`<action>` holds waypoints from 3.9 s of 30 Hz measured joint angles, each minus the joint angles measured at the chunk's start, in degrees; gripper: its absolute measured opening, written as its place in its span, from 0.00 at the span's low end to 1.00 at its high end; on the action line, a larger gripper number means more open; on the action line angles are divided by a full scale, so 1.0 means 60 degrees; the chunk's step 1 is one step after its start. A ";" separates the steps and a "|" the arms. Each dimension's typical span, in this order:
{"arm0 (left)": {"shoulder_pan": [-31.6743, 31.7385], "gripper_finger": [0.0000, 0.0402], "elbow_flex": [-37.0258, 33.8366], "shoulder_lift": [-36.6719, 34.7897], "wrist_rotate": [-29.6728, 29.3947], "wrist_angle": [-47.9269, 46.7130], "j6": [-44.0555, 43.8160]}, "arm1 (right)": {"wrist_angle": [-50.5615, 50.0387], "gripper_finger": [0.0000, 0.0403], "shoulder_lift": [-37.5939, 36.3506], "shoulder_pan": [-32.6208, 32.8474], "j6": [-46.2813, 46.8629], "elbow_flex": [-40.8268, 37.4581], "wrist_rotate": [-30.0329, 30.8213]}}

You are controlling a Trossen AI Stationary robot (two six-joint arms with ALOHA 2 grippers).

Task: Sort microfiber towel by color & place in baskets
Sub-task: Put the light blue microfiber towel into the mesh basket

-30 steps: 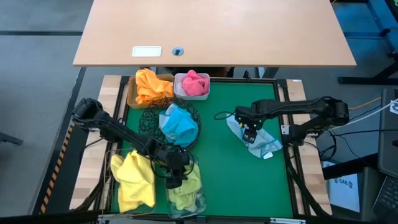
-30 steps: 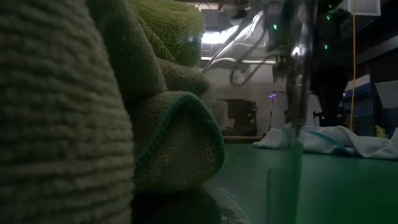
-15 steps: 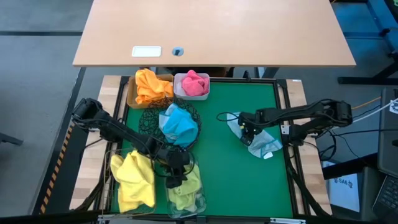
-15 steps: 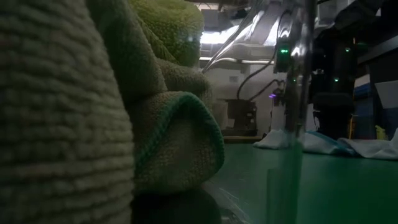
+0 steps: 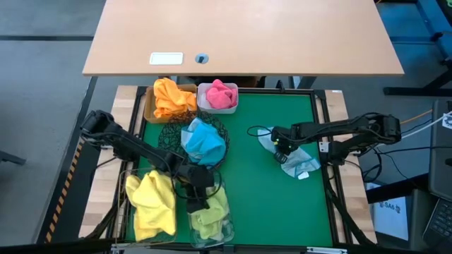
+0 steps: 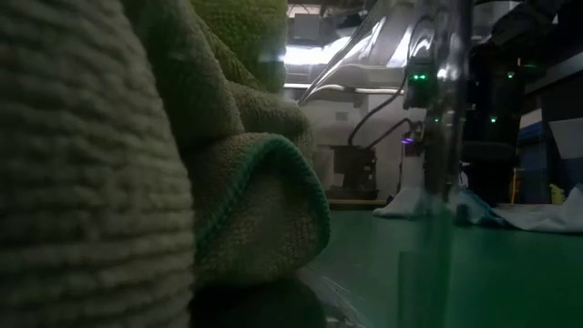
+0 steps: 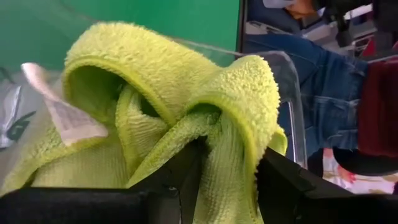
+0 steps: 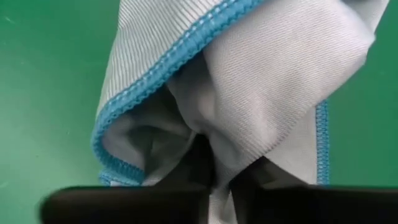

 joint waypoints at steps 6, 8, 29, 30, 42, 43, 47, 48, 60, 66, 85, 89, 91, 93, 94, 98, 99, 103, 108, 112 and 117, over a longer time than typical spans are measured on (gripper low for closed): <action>-0.0042 0.32 0.0000 -0.0294 0.0008 -0.0081 -0.0464 | -0.0001 0.09 0.0004 0.0000 -0.0032 0.0000 -0.0016; -0.0117 0.32 0.0000 -0.0302 0.0032 -0.0083 -0.0730 | 0.0008 0.14 0.0015 0.0000 -0.0029 0.0000 -0.0031; -0.0651 0.36 0.0000 -0.0285 -0.0815 -0.1452 -0.3532 | -0.0003 0.10 0.0018 0.0000 -0.0036 -0.0003 -0.0096; -0.0638 0.36 0.0000 -0.0285 -0.0514 -0.1464 -0.3518 | 0.0001 0.11 0.0018 0.0000 -0.0036 -0.0004 -0.0096; -0.0305 0.36 0.0004 -0.0650 -0.0184 -0.1535 -0.4143 | -0.0014 0.08 0.0018 0.0000 -0.0036 0.0000 -0.0096; -0.0295 0.36 0.0004 -0.0659 -0.0201 -0.1523 -0.4158 | -0.0014 0.08 0.0018 0.0000 -0.0036 0.0000 -0.0096; -0.0391 0.36 0.0004 -0.0668 0.0157 -0.1442 -0.4154 | -0.0021 0.09 0.0018 0.0000 -0.0036 0.0004 -0.0096; -0.0415 0.36 0.0004 -0.0668 0.0262 -0.1470 -0.4151 | -0.0021 0.09 0.0018 0.0000 -0.0036 0.0004 -0.0096; 0.0448 0.36 0.0004 -0.0674 0.2440 -0.1600 -0.5118 | -0.0018 0.09 0.0018 0.0000 -0.0036 0.0004 -0.0096; 0.0824 0.36 0.0004 -0.0721 0.2877 -0.1617 -0.4574 | -0.0058 0.09 -0.0234 0.0000 -0.0041 -0.0005 -0.0121; 0.1847 0.36 0.0018 -0.3896 -0.0700 -0.1748 -0.0247 | -0.0262 0.09 -0.0998 0.0007 -0.0806 0.2043 -0.2274; 0.2095 0.36 0.0018 -0.4805 -0.1602 -0.1990 0.0986 | -0.0251 0.09 -0.1002 0.0007 -0.1053 0.3089 -0.2330; 0.2259 0.36 0.0018 -0.5214 -0.1953 -0.2168 0.1430 | -0.0251 0.09 -0.1005 0.0007 -0.1119 0.3693 -0.2369; 0.2462 0.36 0.0018 -0.5645 -0.2117 -0.2410 0.1896 | -0.0237 0.09 -0.1005 0.0007 -0.1285 0.4306 -0.2377; 0.2554 0.36 0.0018 -0.5845 -0.2179 -0.2516 0.2151 | -0.0166 0.09 -0.1008 0.0007 -0.1322 0.4619 -0.2380; 0.2922 0.36 0.0018 -0.6609 -0.2502 -0.3045 0.3236 | 0.0688 0.09 -0.1013 0.0007 -0.1336 0.5533 -0.2380; 0.3001 0.36 0.0018 -0.6789 -0.2620 -0.3131 0.3490 | 0.1059 0.09 -0.1013 0.0007 -0.1337 0.5696 -0.2380; 0.3346 0.36 0.0018 -0.7451 -0.3037 -0.3601 0.4531 | 0.3090 0.09 -0.0950 0.0004 -0.1563 0.5952 -0.2618; 0.3753 0.36 0.0018 -0.8124 -0.3310 -0.4165 0.6009 | 0.5723 0.09 -0.0373 0.0000 -0.1835 0.5963 -0.3306; 0.4037 0.36 -0.0012 -0.8519 -0.3566 -0.4468 0.6846 | 0.7538 0.09 0.0382 0.0011 -0.1839 0.5963 -0.3542; 0.4260 0.36 -0.0568 -0.9194 -0.3564 -0.4467 0.7564 | 0.9529 0.09 0.1513 0.0007 -0.1839 0.5960 -0.3539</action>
